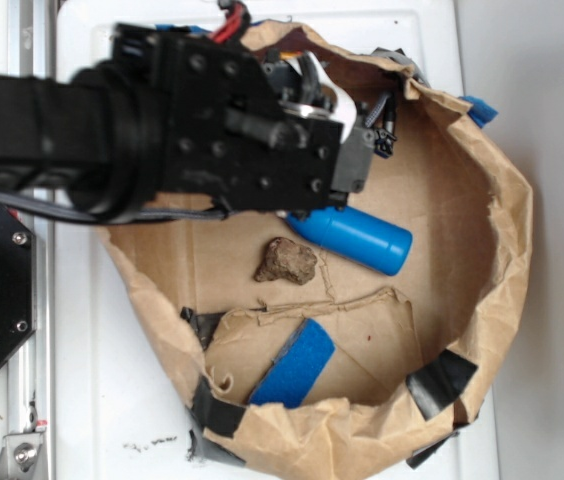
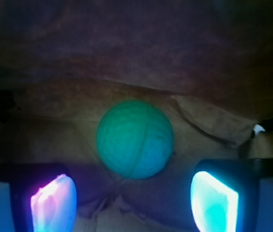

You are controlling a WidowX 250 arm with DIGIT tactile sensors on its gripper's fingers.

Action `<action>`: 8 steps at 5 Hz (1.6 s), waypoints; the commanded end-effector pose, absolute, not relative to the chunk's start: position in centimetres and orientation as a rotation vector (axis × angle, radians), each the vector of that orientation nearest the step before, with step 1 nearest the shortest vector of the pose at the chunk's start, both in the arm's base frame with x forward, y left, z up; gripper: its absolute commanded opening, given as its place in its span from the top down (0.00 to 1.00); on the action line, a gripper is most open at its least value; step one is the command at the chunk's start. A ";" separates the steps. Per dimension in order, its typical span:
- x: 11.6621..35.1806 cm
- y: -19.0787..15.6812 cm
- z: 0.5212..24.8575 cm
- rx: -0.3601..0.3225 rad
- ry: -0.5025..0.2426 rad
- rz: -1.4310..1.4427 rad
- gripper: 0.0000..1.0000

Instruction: Grab the green ball.

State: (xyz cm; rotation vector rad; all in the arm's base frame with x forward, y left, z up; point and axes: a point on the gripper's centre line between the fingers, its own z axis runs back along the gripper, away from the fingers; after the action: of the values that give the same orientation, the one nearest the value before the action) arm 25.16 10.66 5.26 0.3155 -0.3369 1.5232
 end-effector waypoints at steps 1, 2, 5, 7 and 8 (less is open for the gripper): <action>24.9 12.2 4.0 0.381 -0.400 1.567 0.00; 24.7 11.9 3.6 0.404 -0.386 1.548 0.00; 24.8 11.7 3.7 0.397 -0.384 1.559 1.00; 25.1 11.6 3.6 0.405 -0.382 1.562 1.00; 25.2 11.6 3.8 0.404 -0.378 1.564 1.00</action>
State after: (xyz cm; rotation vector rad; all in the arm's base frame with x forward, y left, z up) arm 24.59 11.73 2.93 0.4251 -0.3429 1.5589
